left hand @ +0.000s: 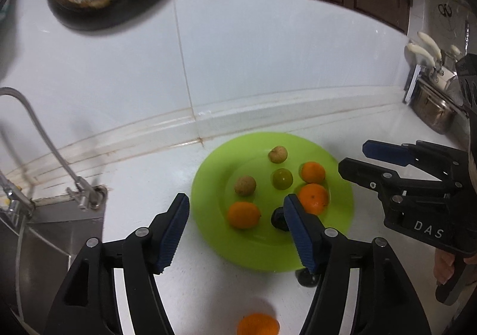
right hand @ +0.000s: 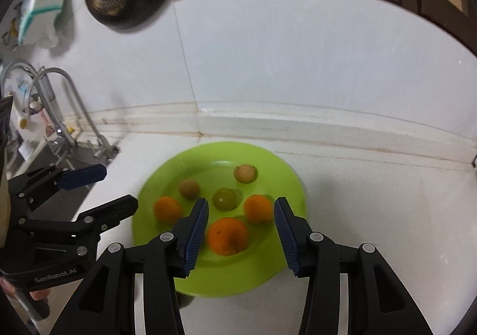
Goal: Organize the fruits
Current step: 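Grasp the last orange with the left tool while the right tool grasps the last dark plum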
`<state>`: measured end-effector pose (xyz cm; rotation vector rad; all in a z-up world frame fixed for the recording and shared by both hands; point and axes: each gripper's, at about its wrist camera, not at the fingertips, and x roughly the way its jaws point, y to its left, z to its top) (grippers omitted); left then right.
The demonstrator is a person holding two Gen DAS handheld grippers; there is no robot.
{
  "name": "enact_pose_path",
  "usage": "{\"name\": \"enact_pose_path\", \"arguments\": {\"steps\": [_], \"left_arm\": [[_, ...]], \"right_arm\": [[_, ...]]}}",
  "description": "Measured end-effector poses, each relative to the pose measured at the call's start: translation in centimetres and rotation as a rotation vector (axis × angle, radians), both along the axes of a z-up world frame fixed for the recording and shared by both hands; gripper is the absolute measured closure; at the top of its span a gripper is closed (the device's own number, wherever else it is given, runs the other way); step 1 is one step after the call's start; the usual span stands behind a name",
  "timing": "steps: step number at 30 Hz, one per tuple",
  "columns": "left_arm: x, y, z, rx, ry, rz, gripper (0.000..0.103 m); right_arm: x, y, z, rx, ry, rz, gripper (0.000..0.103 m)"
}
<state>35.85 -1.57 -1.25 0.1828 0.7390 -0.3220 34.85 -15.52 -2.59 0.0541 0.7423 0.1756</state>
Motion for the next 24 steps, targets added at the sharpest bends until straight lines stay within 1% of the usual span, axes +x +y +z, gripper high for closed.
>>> {"name": "enact_pose_path", "arguments": {"steps": [6,13,22,24], "left_arm": [[-2.4,0.8,1.2,-0.013,-0.030,0.017,0.036],[-5.4,1.8,2.1,-0.003,-0.074,0.033,0.034],[-8.5,3.2,1.9,-0.013,-0.084,0.052,0.033],[-9.2,3.4,1.6,-0.011,-0.088,0.054,0.032]], "right_arm": [[-2.6,0.6,1.4,-0.003,-0.041,0.014,0.056],[-5.1,1.7,1.7,0.012,-0.056,0.042,0.056],[-7.8,3.7,1.3,-0.003,-0.058,0.083,0.056],[-8.3,4.0,1.1,0.000,-0.047,0.095,0.056]]}}
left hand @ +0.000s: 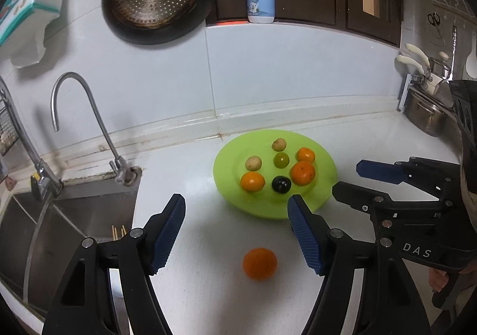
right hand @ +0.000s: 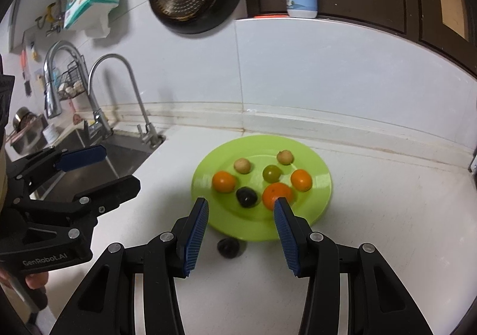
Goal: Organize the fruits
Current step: 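Grasp the last orange with the left tool while the right tool grasps the last dark plum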
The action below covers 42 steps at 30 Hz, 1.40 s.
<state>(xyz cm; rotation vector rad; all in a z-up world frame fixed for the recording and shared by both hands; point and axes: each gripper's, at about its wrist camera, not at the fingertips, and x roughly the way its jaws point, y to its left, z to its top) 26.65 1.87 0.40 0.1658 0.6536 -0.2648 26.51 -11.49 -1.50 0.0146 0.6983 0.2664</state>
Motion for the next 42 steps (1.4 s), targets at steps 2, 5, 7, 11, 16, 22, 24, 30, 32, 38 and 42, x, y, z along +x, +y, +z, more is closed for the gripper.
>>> {"name": "enact_pose_path", "arguments": {"steps": [2,5,7,11,16,22,24,30,32,38,42], "left_arm": [[-0.6,0.2,-0.3,0.000,-0.002,0.002,0.031],[-1.2,0.4,-0.8,-0.005,0.006,-0.002,0.031],[-1.5,0.5,-1.4,-0.006,0.019,-0.006,0.031],[-2.0,0.4,-2.6,0.000,0.049,-0.028,0.031],[-2.1,0.1,-4.0,0.011,0.075,-0.062,0.031],[-1.6,-0.4,-6.2,0.038,0.119,-0.091,0.031],[-1.1,-0.5,-6.9,0.038,0.140,-0.094,0.031],[0.3,-0.7,-8.6,0.061,0.196,-0.090,0.031],[0.6,-0.8,-8.8,0.061,0.203,-0.097,0.031],[1.7,-0.7,-9.7,0.021,0.250,-0.088,0.042],[1.9,-0.5,-9.8,-0.027,0.273,-0.098,0.051]], "right_arm": [[-0.3,0.3,-0.3,0.010,0.016,0.014,0.056],[-0.8,0.6,-0.7,0.015,0.030,0.031,0.056],[-1.2,0.9,-1.0,0.005,0.038,0.039,0.056],[-1.5,1.0,-1.8,-0.005,0.056,0.048,0.056],[-1.7,1.3,-3.2,-0.024,0.084,0.066,0.056],[-1.2,1.4,-4.9,-0.048,0.115,0.073,0.056],[-0.8,1.3,-5.6,-0.053,0.131,0.070,0.056],[1.0,1.4,-7.9,-0.054,0.183,0.066,0.056],[1.5,1.4,-8.5,-0.058,0.195,0.060,0.057],[2.7,1.8,-9.3,-0.050,0.213,0.062,0.061],[3.1,2.1,-9.4,-0.047,0.220,0.070,0.066]]}}
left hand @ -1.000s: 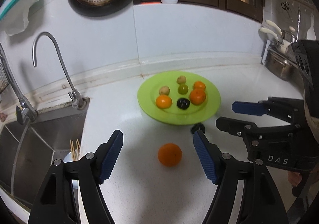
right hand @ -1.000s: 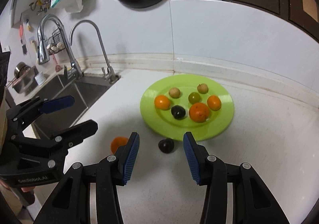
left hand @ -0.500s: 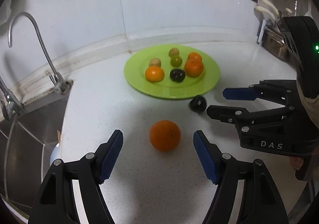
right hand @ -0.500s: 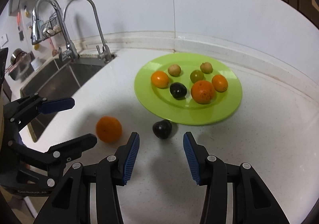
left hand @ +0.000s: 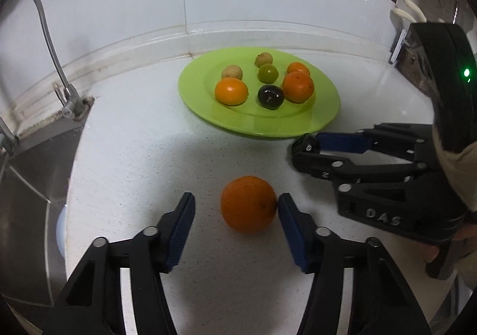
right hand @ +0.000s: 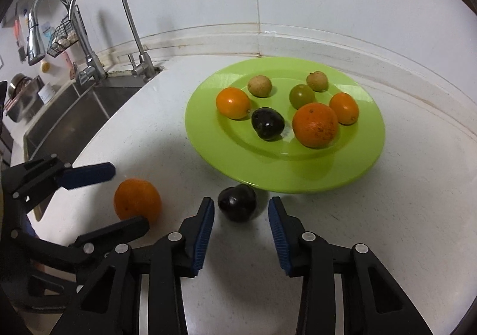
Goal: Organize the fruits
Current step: 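Grasp the last orange with the left tool while the right tool grasps the last dark plum, then carry the orange and plum onto the green plate and open both tools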
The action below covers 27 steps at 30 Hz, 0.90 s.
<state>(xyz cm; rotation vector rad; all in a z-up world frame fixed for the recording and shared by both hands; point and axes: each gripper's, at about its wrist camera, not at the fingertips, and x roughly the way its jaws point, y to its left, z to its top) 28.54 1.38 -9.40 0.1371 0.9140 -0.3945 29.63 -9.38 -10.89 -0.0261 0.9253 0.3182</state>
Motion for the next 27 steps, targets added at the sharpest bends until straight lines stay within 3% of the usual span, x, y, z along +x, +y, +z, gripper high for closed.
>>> {"name": "enact_pose_path", "arguments": {"steps": [4,15,27], "left_arm": [[0.0,-0.3,0.0,-0.025,0.009,-0.021,0.064],[-0.6,-0.4,0.6,-0.025,-0.008,-0.019,0.064],[-2.3,0.0,3.9,-0.046,-0.086,-0.009,0.064]], "right_arm": [[0.3,0.3,-0.3,0.000,0.010,0.008,0.074],[-0.6,0.0,0.5,0.020,-0.014,-0.010,0.074],[-2.7,-0.4,3.7,0.034,-0.090,-0.026,0.074]]}}
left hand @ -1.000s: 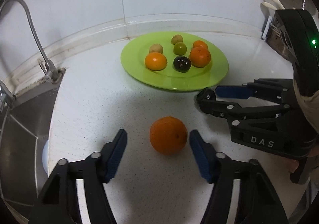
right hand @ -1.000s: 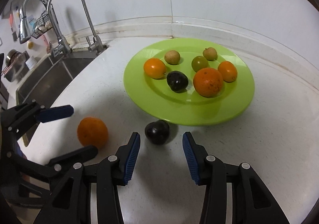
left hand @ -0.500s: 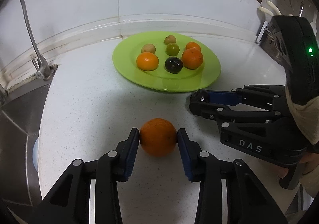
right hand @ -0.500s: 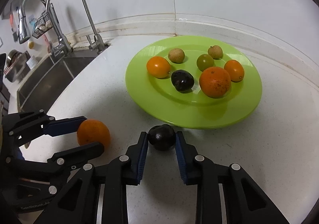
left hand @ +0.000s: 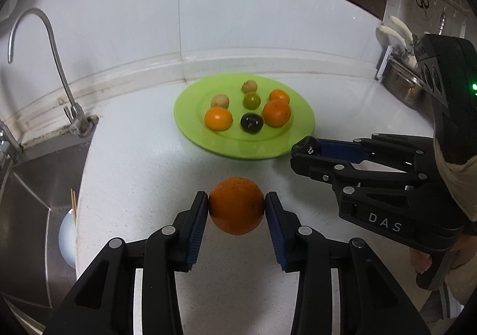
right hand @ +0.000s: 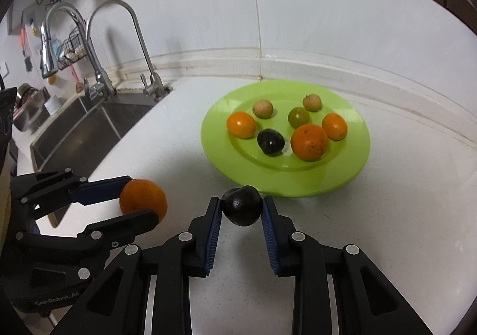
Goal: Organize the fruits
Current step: 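Carry the orange and plum onto the green plate and open both tools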
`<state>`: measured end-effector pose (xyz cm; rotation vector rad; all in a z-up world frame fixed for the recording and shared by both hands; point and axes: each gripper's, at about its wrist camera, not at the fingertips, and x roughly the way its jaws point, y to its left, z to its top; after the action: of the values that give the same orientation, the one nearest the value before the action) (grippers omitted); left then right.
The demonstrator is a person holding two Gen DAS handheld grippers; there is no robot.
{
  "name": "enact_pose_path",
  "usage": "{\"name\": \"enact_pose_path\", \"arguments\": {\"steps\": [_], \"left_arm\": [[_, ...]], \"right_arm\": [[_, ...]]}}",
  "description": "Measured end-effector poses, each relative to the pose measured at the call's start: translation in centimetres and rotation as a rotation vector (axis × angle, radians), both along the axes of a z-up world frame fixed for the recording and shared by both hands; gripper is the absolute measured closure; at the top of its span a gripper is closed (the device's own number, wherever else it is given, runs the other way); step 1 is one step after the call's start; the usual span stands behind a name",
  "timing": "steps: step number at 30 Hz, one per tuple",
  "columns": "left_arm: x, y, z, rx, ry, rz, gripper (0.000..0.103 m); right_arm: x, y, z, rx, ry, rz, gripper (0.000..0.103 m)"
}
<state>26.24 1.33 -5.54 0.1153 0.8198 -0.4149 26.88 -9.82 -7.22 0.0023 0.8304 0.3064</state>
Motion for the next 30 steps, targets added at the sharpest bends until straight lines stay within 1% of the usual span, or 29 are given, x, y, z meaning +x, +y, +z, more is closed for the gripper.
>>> {"name": "enact_pose_path", "arguments": {"steps": [9,15,20,30], "left_arm": [[-0.4,-0.3,2.8,-0.013,-0.080,-0.009,0.064],[0.1,-0.6,4.6,-0.019,-0.135,-0.016,0.064],[0.9,-1.1,5.8,-0.017,-0.173,-0.020,0.064],[4.2,-1.8,7.3,-0.022,-0.196,-0.016,0.064]], "right_arm": [[-1.4,-0.5,3.3,0.003,-0.084,-0.017,0.074],[-1.4,-1.1,5.3,0.009,-0.135,-0.029,0.074],[-0.8,-1.6,6.4,0.014,-0.161,-0.043,0.074],[1.9,-2.7,7.6,0.015,-0.185,-0.074,0.074]]}}
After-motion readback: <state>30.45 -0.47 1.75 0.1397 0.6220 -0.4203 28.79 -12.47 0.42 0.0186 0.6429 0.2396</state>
